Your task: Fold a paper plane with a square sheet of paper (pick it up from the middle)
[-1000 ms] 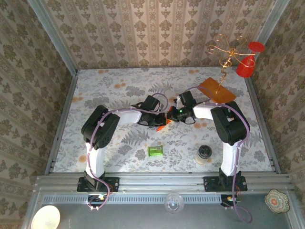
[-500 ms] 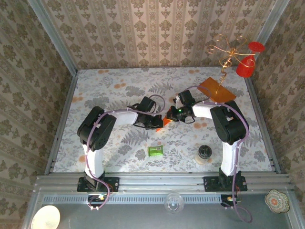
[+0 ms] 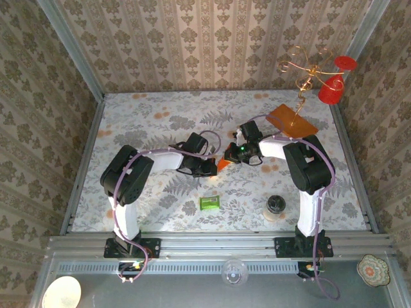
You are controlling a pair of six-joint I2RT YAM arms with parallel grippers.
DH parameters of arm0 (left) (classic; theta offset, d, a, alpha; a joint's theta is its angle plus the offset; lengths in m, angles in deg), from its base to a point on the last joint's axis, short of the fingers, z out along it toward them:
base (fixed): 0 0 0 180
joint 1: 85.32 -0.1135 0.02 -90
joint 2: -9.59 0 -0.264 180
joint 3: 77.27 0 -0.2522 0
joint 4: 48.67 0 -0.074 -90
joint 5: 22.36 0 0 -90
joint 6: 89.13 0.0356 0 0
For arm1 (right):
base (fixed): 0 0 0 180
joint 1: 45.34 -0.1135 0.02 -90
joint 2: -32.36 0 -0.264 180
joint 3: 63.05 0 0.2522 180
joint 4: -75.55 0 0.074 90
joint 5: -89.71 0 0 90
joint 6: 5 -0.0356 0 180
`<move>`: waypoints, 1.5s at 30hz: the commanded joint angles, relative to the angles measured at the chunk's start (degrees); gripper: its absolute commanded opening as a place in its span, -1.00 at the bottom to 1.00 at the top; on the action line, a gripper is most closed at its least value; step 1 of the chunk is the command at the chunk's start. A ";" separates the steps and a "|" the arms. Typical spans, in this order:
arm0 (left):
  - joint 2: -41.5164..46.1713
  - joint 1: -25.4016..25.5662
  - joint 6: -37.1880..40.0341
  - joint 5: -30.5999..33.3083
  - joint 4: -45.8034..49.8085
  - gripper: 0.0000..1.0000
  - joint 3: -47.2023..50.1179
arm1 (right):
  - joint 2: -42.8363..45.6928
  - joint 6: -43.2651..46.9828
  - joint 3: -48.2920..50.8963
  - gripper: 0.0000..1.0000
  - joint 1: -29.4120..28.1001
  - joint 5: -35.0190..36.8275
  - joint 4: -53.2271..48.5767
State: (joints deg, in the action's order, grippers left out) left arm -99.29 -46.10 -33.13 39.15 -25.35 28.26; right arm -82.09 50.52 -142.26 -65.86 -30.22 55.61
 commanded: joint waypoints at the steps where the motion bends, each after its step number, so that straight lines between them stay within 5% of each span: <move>1: 0.68 -0.14 2.48 2.05 10.83 -1.00 2.79 | -2.93 1.26 0.24 -0.90 0.47 7.34 -5.94; 12: 5.35 0.12 0.30 4.49 13.49 -1.00 6.70 | -2.60 1.04 0.82 -0.91 0.47 6.42 -5.24; 19: 12.33 0.76 -1.40 4.76 6.47 -1.00 2.03 | -1.64 1.08 1.79 -0.91 -0.57 1.39 -2.53; 32: 0.62 1.02 -5.11 5.77 -0.41 -1.00 -3.76 | 0.99 -0.59 3.14 -0.91 -2.11 -2.62 0.44; 45: -5.11 0.89 -2.56 7.05 2.56 -1.00 -8.96 | 1.36 -0.26 2.87 -0.91 -2.09 -3.25 0.45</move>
State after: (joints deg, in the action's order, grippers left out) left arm -102.57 -45.18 -36.80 45.42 -24.67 20.33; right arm -81.92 50.15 -140.68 -67.54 -32.59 58.78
